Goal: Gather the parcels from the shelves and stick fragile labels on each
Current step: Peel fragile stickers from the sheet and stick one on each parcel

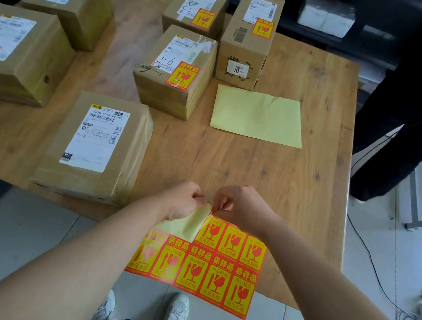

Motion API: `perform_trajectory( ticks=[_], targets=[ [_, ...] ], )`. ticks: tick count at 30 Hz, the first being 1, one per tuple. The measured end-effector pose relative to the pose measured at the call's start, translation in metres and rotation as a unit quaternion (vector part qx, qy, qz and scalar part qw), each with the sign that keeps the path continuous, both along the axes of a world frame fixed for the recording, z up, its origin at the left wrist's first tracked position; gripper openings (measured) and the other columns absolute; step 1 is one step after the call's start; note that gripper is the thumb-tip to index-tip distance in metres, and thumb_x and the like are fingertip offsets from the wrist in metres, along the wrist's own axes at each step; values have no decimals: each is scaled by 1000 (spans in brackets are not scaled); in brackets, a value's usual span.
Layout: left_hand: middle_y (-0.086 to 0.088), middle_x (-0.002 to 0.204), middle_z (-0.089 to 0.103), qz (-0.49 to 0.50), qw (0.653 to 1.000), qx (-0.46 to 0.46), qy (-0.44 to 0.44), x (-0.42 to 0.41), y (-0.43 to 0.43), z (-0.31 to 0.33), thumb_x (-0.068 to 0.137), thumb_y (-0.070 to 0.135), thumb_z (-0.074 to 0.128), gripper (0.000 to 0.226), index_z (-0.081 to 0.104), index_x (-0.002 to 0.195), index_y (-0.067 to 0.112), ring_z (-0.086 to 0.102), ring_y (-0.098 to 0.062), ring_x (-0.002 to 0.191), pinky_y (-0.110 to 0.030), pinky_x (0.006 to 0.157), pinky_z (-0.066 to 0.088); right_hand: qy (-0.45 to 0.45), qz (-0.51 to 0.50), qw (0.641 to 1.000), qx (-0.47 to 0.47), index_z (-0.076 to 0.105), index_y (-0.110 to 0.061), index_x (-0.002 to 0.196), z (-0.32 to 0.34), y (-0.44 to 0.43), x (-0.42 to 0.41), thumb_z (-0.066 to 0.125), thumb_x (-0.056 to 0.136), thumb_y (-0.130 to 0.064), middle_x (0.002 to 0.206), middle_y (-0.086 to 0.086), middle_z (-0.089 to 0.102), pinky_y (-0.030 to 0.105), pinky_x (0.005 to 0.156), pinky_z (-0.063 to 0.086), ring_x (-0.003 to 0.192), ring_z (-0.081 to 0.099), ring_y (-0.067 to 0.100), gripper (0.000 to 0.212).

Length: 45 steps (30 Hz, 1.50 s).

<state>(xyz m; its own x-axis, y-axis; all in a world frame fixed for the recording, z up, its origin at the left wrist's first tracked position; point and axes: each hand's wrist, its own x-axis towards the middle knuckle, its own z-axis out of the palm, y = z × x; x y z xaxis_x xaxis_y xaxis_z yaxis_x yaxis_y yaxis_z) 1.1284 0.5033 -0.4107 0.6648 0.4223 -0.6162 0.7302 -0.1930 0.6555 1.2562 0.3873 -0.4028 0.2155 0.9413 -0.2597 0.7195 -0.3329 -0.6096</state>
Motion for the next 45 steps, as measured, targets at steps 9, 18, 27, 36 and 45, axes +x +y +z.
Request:
perform_trajectory(
  ticks=[9, 18, 27, 36, 45],
  targets=[
    [-4, 94, 66, 39, 999, -12, -26, -7, 1, -2, 92, 30, 59, 16, 64, 95, 16, 60, -19, 86, -34, 79, 46, 80, -67, 995, 3, 70, -20, 81, -7, -1, 1, 76, 75, -10, 76, -9, 69, 11, 63, 48, 66, 61, -4, 13],
    [-3, 98, 66, 91, 993, -50, -58, -8, 2, 2, 86, 26, 67, 10, 62, 90, 17, 61, -19, 93, -33, 86, 46, 156, -122, 979, 51, 73, -18, 84, -8, -4, -2, 75, 76, -3, 76, -3, 70, 27, 70, 56, 69, 65, 9, 18],
    [-5, 92, 68, 100, 991, -65, -66, -8, -1, 2, 80, 24, 74, 13, 62, 83, 21, 63, -22, 89, -39, 83, 50, 202, -137, 969, 47, 77, -30, 77, -1, -7, 3, 77, 74, -5, 78, -3, 75, 44, 71, 58, 75, 70, 23, 25],
    [1, 96, 67, 74, 995, -40, -58, -7, 2, 3, 85, 29, 68, 7, 62, 85, 26, 62, -17, 92, -38, 87, 49, 154, -124, 979, 56, 73, -22, 81, 0, -7, -2, 76, 75, -4, 75, -5, 72, 29, 71, 57, 68, 67, 6, 18],
    [-4, 92, 71, 34, 998, -32, -44, -11, 3, 6, 89, 25, 63, 10, 70, 87, 19, 64, -22, 93, -40, 88, 50, 47, -50, 995, 73, 75, -23, 82, 3, -11, -7, 77, 75, -15, 77, -12, 69, 23, 68, 52, 70, 63, 3, 11]
  ],
)
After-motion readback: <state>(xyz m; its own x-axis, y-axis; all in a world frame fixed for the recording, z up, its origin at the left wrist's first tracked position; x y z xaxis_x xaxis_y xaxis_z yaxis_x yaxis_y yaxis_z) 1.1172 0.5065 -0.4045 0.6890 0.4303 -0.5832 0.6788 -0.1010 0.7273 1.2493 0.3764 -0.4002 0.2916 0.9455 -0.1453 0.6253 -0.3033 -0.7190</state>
